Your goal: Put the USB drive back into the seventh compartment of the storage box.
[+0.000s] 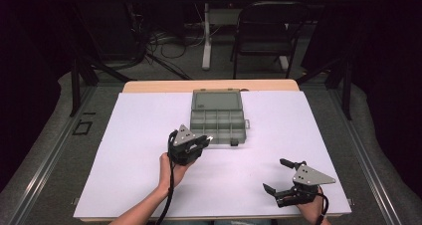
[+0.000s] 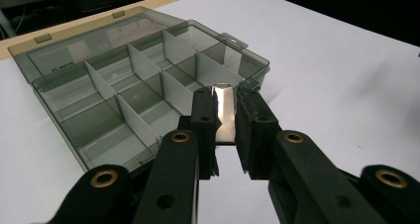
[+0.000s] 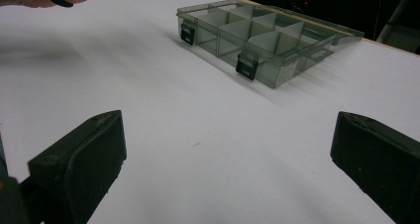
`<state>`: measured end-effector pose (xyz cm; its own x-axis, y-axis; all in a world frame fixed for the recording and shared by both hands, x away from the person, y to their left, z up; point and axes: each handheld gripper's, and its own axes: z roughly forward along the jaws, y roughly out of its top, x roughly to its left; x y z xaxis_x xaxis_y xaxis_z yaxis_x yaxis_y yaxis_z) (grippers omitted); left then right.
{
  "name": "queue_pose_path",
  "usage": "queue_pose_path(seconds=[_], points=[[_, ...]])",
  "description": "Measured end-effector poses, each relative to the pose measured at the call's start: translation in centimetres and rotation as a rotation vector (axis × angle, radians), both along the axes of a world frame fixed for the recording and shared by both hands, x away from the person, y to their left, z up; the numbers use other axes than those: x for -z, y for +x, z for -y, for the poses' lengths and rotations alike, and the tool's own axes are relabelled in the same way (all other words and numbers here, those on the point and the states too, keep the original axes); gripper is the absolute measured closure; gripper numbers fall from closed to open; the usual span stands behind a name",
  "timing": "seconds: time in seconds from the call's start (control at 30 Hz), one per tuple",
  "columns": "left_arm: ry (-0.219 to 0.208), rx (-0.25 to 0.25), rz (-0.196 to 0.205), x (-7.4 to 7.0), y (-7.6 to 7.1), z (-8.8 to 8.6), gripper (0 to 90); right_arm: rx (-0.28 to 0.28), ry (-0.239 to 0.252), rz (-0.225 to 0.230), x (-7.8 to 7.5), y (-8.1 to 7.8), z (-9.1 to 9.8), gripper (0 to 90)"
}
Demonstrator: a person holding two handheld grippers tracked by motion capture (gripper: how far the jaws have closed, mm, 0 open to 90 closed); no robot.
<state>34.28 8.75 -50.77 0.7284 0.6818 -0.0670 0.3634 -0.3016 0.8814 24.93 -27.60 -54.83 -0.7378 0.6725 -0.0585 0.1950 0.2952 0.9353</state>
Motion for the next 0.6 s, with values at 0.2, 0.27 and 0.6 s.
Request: queue_pose_path(seconds=[0.2, 0.27, 0.6], points=[[-0.003, -0.006, 0.002, -0.1, 0.5, 0.3, 78.6, 0.001, -0.001, 0.000, 0.0, 0.0, 0.0, 0.1], [-0.005, -0.008, 0.005, -0.2, 0.7, 0.4, 78.6, 0.000, -0.002, 0.000, 0.0, 0.0, 0.0, 0.1], [0.000, -0.011, 0.010, -0.3, 1.4, 1.0, 78.6, -0.001, -0.002, 0.000, 0.0, 0.0, 0.0, 0.2]])
